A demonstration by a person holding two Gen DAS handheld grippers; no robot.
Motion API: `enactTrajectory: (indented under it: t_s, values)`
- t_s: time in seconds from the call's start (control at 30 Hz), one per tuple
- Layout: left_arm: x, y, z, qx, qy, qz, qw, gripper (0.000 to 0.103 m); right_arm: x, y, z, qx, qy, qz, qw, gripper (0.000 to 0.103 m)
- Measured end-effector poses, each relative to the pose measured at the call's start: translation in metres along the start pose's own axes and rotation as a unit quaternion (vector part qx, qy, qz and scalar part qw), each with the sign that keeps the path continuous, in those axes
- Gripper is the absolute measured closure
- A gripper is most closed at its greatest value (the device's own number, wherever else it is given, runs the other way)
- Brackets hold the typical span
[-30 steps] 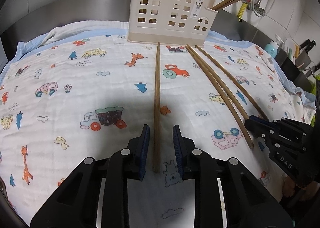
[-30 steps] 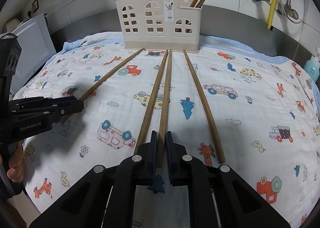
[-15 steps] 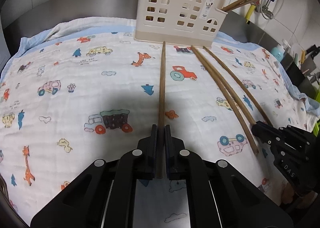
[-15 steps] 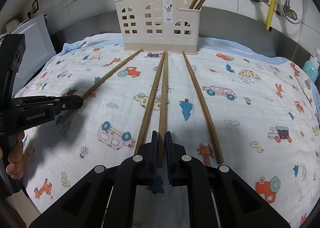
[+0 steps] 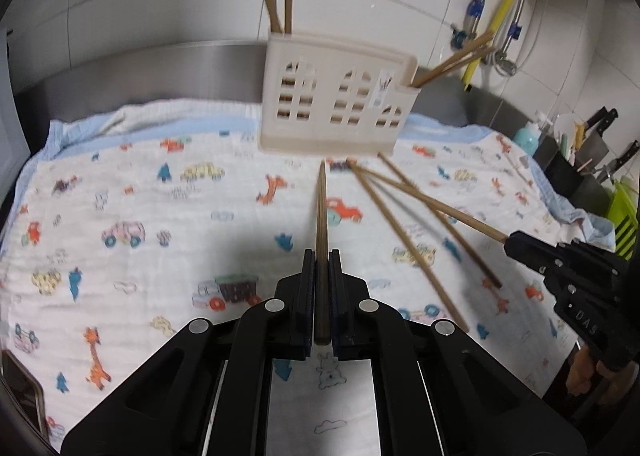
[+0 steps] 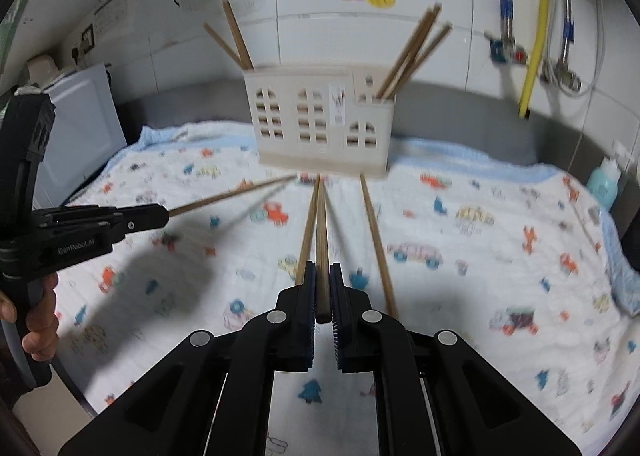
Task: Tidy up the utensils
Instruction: 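Lift the held chopsticks with both tools toward the cream holder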
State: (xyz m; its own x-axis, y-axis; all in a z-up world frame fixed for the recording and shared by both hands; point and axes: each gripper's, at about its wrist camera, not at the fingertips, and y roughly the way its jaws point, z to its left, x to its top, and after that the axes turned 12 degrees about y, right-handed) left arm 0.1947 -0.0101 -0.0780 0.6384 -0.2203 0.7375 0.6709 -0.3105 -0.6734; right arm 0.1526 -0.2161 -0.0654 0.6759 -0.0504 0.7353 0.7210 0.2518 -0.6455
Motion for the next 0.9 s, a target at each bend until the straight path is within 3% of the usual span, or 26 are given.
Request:
enactTrajectory:
  t_s: [0.53,0.77,0.9]
  values:
    - [0.049,-0.03,-0.002,-0.007,0.038,-0.057,0.9976,0.098,0.09,-0.036,0.015,0.045,-0.03,-0.054,0.997,0.096]
    - [0.08,-0.032,0.004,-0.008,0.053,-0.061,0.9967,0.098,0.132,-0.047,0.015,0.069,-0.035,-0.048,0.996,0.096]
    - [0.093,-0.037,0.003,-0.004,0.065,-0.068,0.9956,0.098,0.152,-0.059,0.014,0.061,-0.055,-0.052,0.995,0.096]
